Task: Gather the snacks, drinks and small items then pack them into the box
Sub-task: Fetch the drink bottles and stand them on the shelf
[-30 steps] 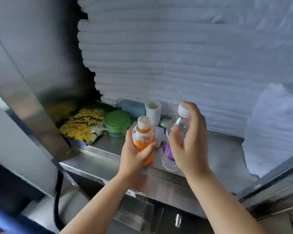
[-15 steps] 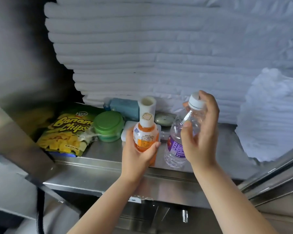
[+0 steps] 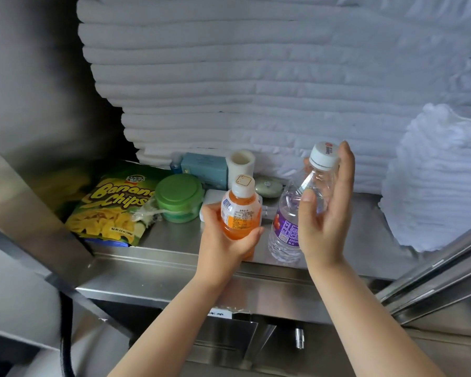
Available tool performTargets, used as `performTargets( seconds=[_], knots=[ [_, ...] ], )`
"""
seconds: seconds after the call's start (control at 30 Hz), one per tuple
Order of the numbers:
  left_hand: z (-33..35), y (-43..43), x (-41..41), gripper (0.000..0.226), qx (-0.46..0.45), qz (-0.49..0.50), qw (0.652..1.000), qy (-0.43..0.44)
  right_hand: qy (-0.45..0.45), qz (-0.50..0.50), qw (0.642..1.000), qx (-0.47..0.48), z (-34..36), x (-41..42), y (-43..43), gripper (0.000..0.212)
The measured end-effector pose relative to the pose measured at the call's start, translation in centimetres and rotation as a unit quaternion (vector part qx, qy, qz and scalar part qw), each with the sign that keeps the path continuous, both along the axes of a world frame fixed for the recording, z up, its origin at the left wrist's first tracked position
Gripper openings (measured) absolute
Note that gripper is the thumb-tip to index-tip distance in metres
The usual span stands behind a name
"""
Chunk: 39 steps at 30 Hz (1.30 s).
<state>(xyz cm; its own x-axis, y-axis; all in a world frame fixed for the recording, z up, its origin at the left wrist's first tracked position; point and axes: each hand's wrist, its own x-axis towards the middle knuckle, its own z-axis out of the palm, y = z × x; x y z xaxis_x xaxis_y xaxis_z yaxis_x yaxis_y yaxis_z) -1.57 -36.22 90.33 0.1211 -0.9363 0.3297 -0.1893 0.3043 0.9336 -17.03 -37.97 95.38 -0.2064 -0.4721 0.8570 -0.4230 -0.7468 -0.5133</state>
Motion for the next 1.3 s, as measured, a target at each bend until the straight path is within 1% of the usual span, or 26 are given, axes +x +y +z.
performTargets(
  seconds=[0.07, 0.17, 0.23, 0.33, 0.4, 0.47, 0.5, 0.57, 0.6, 0.67, 0.7, 0.77, 0.87, 0.9, 1.03, 1.13, 1.2, 1.23, 1.3],
  knots=[
    [0.0, -0.1, 0.3, 0.059, -0.015, -0.001, 1.0, -0.008, -0.002, -0.002, 1.0, -0.009, 0.1, 0.1, 0.0, 0.051],
    [-0.4, -0.4, 1.1, 0.056, -0.075, 0.028, 0.992, -0.096, 0.0, 0.002, 1.0, -0.013, 0.0, 0.0, -0.1, 0.05],
    [-0.2, -0.4, 1.7, 0.048, -0.068, 0.003, 0.993, -0.096, -0.002, 0.007, 1.0, -0.014, -0.1, 0.1, -0.1, 0.05],
    [-0.2, -0.3, 2.3, 0.04, -0.07, -0.01, 0.992, -0.104, -0.004, 0.006, 1.0, -0.02, -0.1, 0.1, 0.0, 0.049],
    [-0.3, 0.1, 2.6, 0.039, -0.066, -0.021, 0.994, -0.079, -0.002, 0.004, 1.0, -0.023, -0.1, 0.1, 0.0, 0.049],
    [-0.5, 0.6, 2.7, 0.047, -0.052, -0.034, 0.997, -0.049, -0.003, 0.007, 1.0, -0.024, -0.1, 0.1, -0.1, 0.05],
    [-0.6, 0.9, 2.7, 0.05, -0.049, -0.033, 0.997, -0.057, -0.001, 0.005, 1.0, -0.027, -0.2, 0.1, -0.1, 0.05],
    [-0.5, 1.3, 2.1, 0.056, -0.051, -0.031, 0.994, -0.09, 0.003, 0.003, 0.999, -0.032, -0.3, 0.0, -0.2, 0.05],
    [-0.5, 1.5, 1.7, 0.063, -0.06, -0.018, 0.991, -0.117, 0.003, 0.003, 0.999, -0.033, -0.3, 0.0, -0.2, 0.05],
    [-0.7, 1.4, 1.1, 0.082, -0.086, 0.038, 0.977, -0.191, 0.002, 0.002, 0.999, -0.033, -0.3, -0.1, -0.2, 0.051],
    [-0.7, 1.3, 1.0, 0.087, -0.084, 0.058, 0.973, -0.205, 0.001, 0.0, 0.999, -0.033, -0.3, -0.2, -0.2, 0.051],
    [-0.9, 1.1, 1.3, 0.089, -0.068, 0.048, 0.979, -0.187, -0.001, 0.001, 0.999, -0.038, -0.4, -0.3, -0.3, 0.051],
    [-1.3, 1.2, 2.1, 0.093, -0.02, -0.005, 0.994, -0.105, -0.011, 0.015, 0.999, -0.035, -0.4, -0.5, -0.4, 0.052],
    [-1.5, 1.2, 2.4, 0.092, -0.013, -0.011, 0.995, -0.097, -0.013, 0.016, 0.999, -0.033, -0.4, -0.5, -0.4, 0.052],
    [-1.3, 1.2, 3.2, 0.081, 0.003, -0.042, 0.993, -0.11, 0.001, 0.016, 1.0, -0.022, -0.2, -0.2, -0.3, 0.053],
    [-1.0, 1.3, 3.5, 0.084, 0.001, -0.087, 0.989, -0.117, 0.005, 0.013, 1.0, -0.017, 0.1, 0.0, -0.2, 0.053],
    [-0.3, 1.6, 3.2, 0.096, -0.026, -0.084, 0.988, -0.129, 0.0, 0.019, 1.0, -0.011, 0.1, 0.0, -0.2, 0.053],
    [0.4, 1.8, 2.8, 0.1, -0.054, -0.067, 0.987, -0.139, 0.0, 0.021, 1.0, -0.009, 0.1, -0.1, -0.2, 0.053],
    [2.2, 1.8, 2.2, 0.1, -0.137, -0.022, 0.976, -0.166, -0.003, 0.023, 1.0, 0.0, 0.1, -0.1, -0.1, 0.055]
  ],
)
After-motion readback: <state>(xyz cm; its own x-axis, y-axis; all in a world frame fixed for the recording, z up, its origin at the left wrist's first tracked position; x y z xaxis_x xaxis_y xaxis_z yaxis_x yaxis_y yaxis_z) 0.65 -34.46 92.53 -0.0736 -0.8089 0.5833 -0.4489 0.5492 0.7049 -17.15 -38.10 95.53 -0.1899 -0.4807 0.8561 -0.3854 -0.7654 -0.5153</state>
